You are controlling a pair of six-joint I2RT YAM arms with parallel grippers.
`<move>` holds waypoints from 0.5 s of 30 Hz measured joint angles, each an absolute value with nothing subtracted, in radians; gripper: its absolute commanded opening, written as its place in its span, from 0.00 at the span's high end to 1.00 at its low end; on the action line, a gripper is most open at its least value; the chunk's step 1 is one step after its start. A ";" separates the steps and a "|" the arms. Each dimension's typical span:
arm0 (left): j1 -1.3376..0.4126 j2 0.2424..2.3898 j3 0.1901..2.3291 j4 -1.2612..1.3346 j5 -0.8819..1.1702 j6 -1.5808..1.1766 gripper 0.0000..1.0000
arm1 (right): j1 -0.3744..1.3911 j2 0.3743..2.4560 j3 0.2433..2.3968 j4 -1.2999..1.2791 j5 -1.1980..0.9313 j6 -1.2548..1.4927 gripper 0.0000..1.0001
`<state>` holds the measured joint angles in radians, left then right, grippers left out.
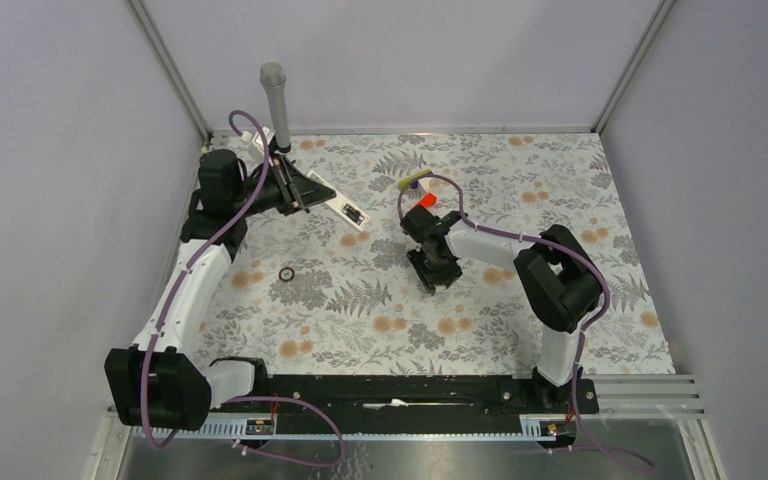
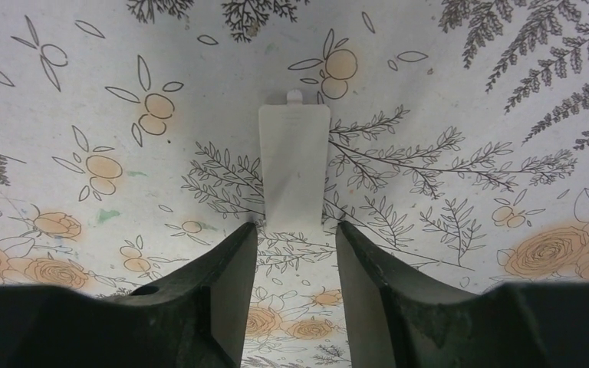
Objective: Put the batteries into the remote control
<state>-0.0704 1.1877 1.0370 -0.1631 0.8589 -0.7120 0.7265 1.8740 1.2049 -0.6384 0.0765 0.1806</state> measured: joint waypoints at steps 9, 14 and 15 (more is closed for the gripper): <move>-0.068 1.180 1.037 -0.163 0.859 -0.712 1.00 | 0.727 1.876 1.209 -0.641 0.092 0.200 0.50; -0.067 1.180 1.037 -0.163 0.859 -0.712 1.00 | 0.727 1.879 1.211 -0.641 0.084 0.219 0.57; -0.067 1.180 1.037 -0.163 0.859 -0.712 1.00 | 0.727 1.879 1.211 -0.640 0.083 0.222 0.58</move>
